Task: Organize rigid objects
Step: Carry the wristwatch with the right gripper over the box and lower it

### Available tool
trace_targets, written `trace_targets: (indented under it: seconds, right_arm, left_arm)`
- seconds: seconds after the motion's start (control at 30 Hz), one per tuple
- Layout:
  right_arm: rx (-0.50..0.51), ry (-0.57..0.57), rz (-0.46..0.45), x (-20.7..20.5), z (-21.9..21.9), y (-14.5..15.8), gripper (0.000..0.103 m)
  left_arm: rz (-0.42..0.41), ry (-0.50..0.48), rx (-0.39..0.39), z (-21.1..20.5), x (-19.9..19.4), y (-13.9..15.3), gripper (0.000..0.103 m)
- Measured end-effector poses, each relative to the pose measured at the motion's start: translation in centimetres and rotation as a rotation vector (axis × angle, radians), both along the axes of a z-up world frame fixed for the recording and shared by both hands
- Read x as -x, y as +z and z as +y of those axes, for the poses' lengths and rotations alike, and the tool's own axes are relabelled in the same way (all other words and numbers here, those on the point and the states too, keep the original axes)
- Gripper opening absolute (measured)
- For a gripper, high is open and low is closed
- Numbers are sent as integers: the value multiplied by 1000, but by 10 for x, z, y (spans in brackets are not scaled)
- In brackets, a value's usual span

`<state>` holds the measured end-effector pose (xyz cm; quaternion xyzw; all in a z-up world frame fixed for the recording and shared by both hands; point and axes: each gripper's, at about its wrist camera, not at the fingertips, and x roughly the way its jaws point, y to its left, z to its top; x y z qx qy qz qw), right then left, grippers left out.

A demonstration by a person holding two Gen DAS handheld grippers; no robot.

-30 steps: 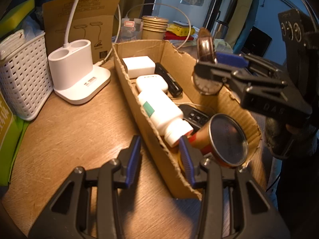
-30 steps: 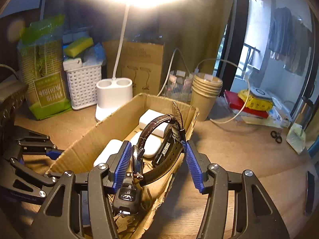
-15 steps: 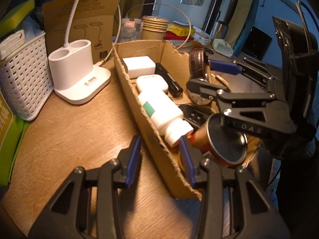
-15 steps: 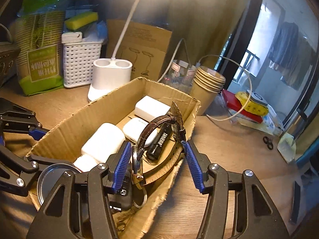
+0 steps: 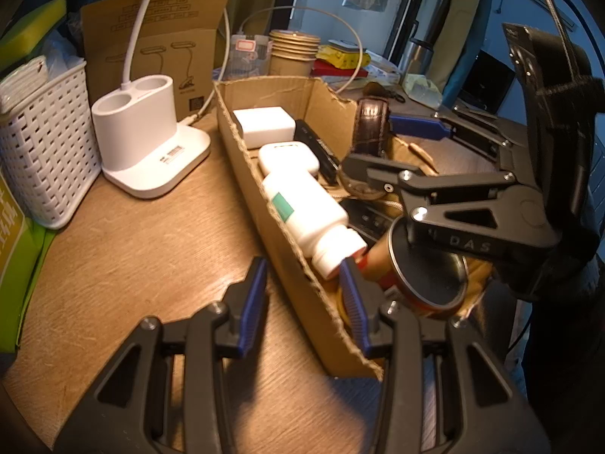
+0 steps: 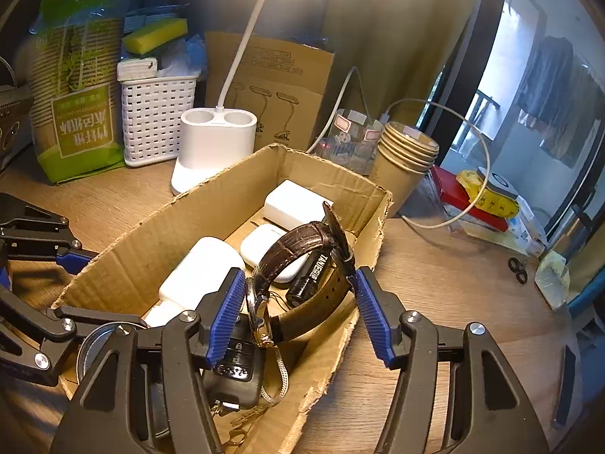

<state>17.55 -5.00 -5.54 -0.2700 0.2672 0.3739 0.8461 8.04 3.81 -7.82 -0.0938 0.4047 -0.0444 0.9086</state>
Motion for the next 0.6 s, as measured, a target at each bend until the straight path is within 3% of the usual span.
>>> trace_targets:
  seconds: [0.6]
  right_arm:
    - [-40,-11,53,2,-6,2,63]
  left_arm:
    - [0,0,0,0,0,0,42]
